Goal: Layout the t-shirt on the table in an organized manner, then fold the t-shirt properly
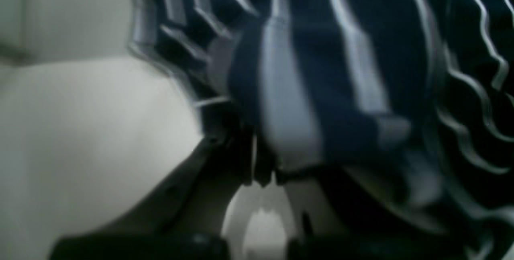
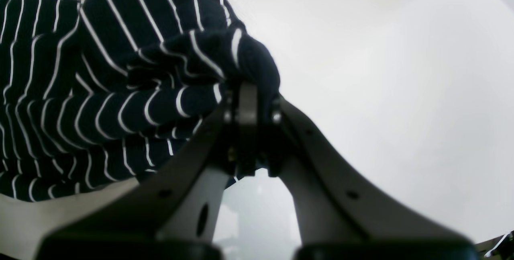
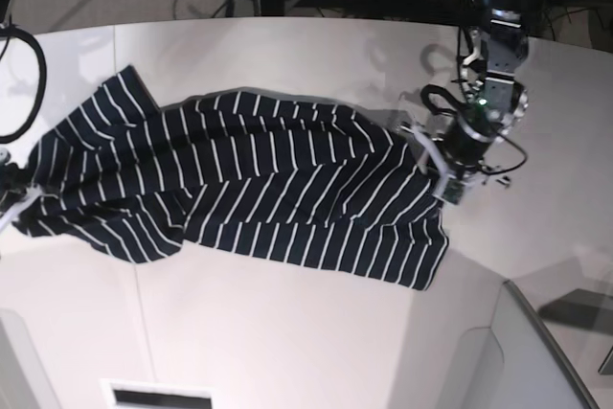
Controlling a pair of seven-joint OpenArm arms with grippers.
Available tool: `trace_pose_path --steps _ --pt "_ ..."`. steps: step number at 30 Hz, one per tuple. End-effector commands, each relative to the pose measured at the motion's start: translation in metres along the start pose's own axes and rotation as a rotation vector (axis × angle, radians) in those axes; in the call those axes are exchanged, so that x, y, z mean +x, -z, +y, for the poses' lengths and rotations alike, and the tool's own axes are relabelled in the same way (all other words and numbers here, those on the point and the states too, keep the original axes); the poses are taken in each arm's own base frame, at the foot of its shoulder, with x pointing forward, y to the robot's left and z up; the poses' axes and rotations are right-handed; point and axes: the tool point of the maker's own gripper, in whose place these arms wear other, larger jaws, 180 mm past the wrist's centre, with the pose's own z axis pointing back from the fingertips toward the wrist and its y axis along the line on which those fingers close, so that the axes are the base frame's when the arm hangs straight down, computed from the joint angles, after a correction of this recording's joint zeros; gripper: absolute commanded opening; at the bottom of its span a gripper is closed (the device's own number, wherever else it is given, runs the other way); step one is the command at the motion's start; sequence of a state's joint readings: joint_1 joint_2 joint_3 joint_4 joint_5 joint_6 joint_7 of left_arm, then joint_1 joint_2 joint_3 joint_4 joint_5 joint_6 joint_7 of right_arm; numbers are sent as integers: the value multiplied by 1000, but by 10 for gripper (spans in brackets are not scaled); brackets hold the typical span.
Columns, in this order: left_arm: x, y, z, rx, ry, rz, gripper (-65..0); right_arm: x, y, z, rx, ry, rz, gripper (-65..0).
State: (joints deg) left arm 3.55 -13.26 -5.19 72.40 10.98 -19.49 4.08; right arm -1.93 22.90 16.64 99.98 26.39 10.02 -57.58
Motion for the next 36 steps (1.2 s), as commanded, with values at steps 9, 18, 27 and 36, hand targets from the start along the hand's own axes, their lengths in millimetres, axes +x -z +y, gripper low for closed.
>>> trace_pose_path --steps 9,18,27,36 --pt "62 -57 69 144 231 -28 -650 18 -6 -6 -17 -8 -58 -650" --pt "73 -55 63 106 266 -5 -650 18 -5 -6 -15 -7 -58 -650" --pt "37 -60 68 81 372 98 -487 18 -5 -6 -16 -6 -58 -650" --pt "-8 -64 38 -35 583 103 -573 18 -5 -6 -16 -6 -58 -650"
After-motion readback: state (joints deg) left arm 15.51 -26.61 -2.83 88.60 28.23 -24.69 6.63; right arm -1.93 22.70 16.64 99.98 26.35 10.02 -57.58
